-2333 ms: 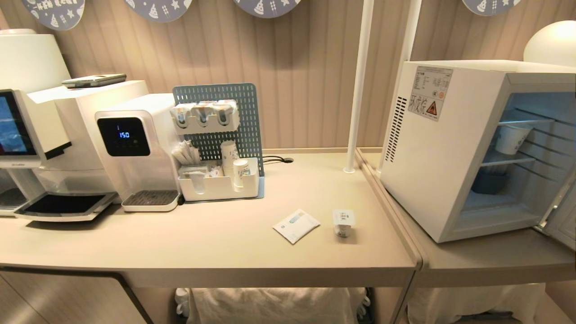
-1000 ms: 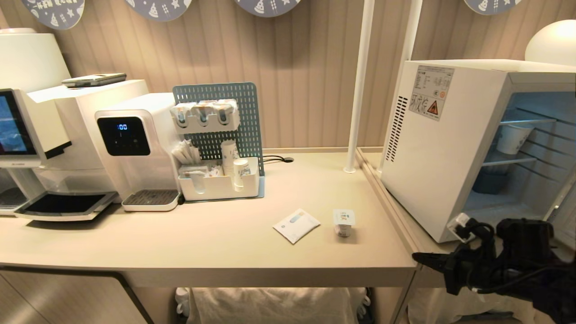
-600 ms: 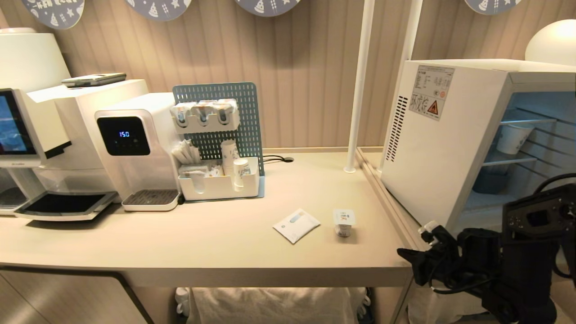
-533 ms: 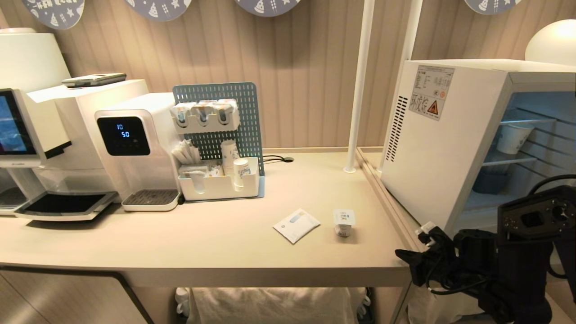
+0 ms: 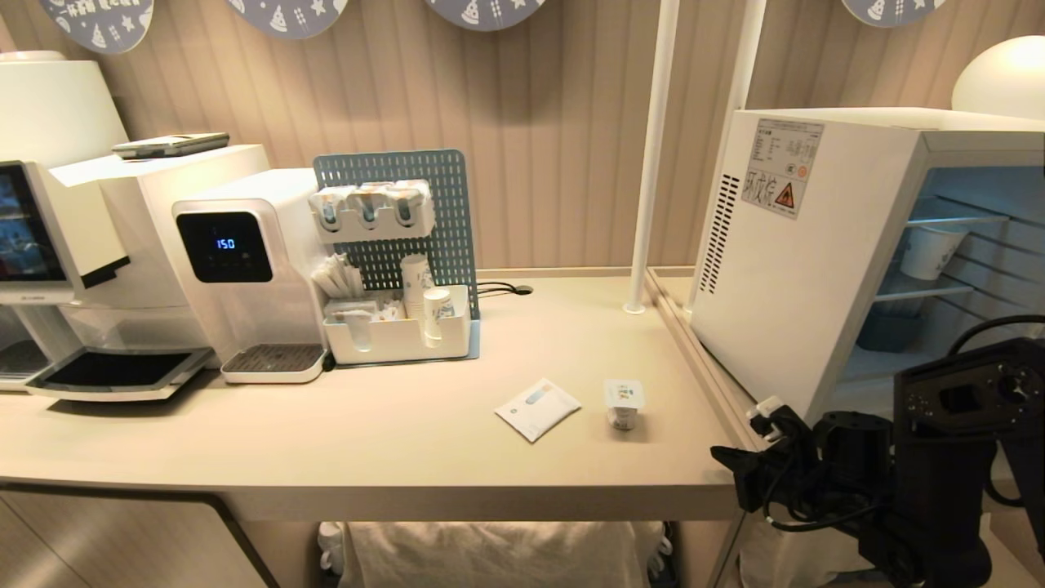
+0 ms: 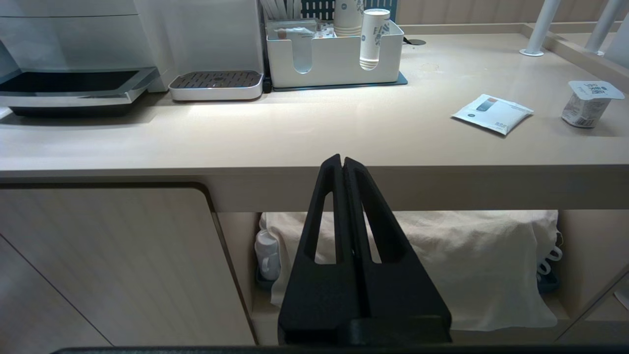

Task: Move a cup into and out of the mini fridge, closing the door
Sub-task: Put the yoghurt in the freezer

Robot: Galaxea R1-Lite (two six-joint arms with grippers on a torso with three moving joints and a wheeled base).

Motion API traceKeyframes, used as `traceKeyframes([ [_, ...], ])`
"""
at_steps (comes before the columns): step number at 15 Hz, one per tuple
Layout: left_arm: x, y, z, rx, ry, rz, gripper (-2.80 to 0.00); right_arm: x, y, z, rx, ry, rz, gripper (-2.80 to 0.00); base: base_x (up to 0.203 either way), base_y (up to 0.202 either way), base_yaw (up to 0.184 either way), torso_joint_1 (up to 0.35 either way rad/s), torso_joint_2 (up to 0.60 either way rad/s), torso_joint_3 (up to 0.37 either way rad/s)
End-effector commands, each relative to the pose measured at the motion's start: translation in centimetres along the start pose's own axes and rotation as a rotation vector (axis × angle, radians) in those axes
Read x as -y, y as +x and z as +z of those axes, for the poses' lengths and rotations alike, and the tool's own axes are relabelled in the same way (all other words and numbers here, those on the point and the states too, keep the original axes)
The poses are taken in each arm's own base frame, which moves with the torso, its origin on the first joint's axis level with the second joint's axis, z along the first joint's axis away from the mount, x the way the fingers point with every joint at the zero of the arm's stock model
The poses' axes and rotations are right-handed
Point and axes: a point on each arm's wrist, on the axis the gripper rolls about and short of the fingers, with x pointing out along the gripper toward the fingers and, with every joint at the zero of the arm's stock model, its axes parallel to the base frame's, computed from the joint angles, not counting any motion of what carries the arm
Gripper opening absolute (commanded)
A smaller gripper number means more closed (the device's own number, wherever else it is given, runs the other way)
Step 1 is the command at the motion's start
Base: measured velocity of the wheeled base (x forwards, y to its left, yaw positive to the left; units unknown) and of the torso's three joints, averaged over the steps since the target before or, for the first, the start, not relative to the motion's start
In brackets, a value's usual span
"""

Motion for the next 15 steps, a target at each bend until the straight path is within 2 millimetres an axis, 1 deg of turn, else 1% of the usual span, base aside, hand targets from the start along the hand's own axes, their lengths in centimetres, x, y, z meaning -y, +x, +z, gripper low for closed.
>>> traceKeyframes([
  [1, 0.0, 0.0, 0.0, -0.001, 0.001, 0.0, -2.8, -1.2, -1.0, 2.0, 0.053, -0.02, 0.033, -2.8, 0.0, 0.0, 0.0, 0.0, 0.0, 0.0],
  [3, 0.0, 0.0, 0.0, -0.002, 0.0, 0.0, -2.8, -2.9, -0.4, 2.6, 0.064, -0.04, 0.081, -2.8, 0.0, 0.0, 0.0, 0.0, 0.0, 0.0],
  [7, 0.0, 0.0, 0.0, -0.002, 0.001, 0.001, -2.8, -2.8, 0.9, 2.6, 0.062, -0.043, 0.081, -2.8, 0.0, 0.0, 0.0, 0.0, 0.0, 0.0],
  [9, 0.0, 0.0, 0.0, -0.001, 0.001, 0.0, -2.8, -2.8, 1.0, 2.6, 0.062, -0.045, 0.079, -2.8, 0.0, 0.0, 0.0, 0.0, 0.0, 0.0],
  [13, 0.0, 0.0, 0.0, -0.002, 0.001, -0.001, -2.8, -3.1, 0.5, 2.1, 0.05, -0.04, 0.085, -2.8, 0.0, 0.0, 0.0, 0.0, 0.0, 0.0],
  [15, 0.0, 0.0, 0.0, 0.001, 0.006, -0.001, -2.8, -3.6, -0.7, 0.5, -0.028, -0.017, 0.102, -2.8, 0.0, 0.0, 0.0, 0.0, 0.0, 0.0],
])
